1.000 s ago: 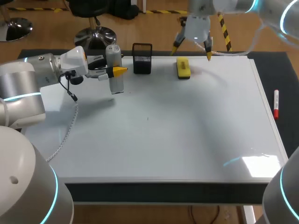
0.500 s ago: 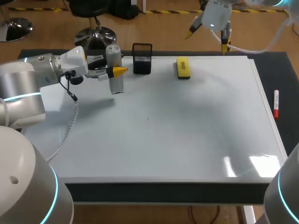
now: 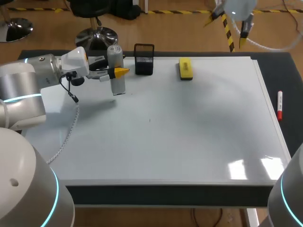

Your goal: Pick up the inspection probe, press it on each red-marked spot on the whiteboard one by one, put down the probe, pick up the eraser, and wipe off all the red marks.

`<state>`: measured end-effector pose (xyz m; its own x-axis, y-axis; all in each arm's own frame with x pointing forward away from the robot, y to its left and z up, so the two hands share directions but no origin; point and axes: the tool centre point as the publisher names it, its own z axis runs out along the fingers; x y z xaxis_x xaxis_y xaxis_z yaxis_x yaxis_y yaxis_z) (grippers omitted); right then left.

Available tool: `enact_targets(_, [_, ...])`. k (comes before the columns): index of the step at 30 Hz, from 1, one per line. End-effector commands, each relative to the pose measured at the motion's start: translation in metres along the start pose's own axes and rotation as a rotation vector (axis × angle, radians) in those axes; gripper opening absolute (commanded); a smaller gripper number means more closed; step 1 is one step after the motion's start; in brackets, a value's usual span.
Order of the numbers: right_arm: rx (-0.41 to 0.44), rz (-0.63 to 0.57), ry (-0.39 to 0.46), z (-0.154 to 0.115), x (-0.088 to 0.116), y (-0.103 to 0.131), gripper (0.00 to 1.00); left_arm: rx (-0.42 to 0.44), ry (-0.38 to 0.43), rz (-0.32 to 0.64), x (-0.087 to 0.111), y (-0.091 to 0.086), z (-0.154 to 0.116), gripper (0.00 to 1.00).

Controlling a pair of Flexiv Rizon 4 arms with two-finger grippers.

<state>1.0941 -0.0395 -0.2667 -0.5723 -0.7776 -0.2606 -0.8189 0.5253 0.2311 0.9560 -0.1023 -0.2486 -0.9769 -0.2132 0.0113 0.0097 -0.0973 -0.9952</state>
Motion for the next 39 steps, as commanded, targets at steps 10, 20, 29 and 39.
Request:
enact_targets(10, [-0.047, 0.143, -0.128, -0.045, 0.024, -0.008, 1.00, 0.002, 0.001, 0.001, -0.001, 0.000, 0.000, 0.00])
enact_targets(20, [-0.096, 0.269, -0.208, -0.056, 0.035, -0.011, 1.00, 0.002, 0.001, 0.001, -0.001, 0.000, 0.000, 0.00])
enact_targets(29, [-0.156, 0.399, -0.252, -0.053, 0.048, -0.015, 1.00, 0.002, 0.001, 0.001, -0.001, 0.000, 0.000, 0.00])
enact_targets(39, [-0.150, 0.406, -0.238, -0.055, 0.051, -0.017, 1.00, 0.002, 0.001, 0.001, -0.001, 0.000, 0.000, 0.00])
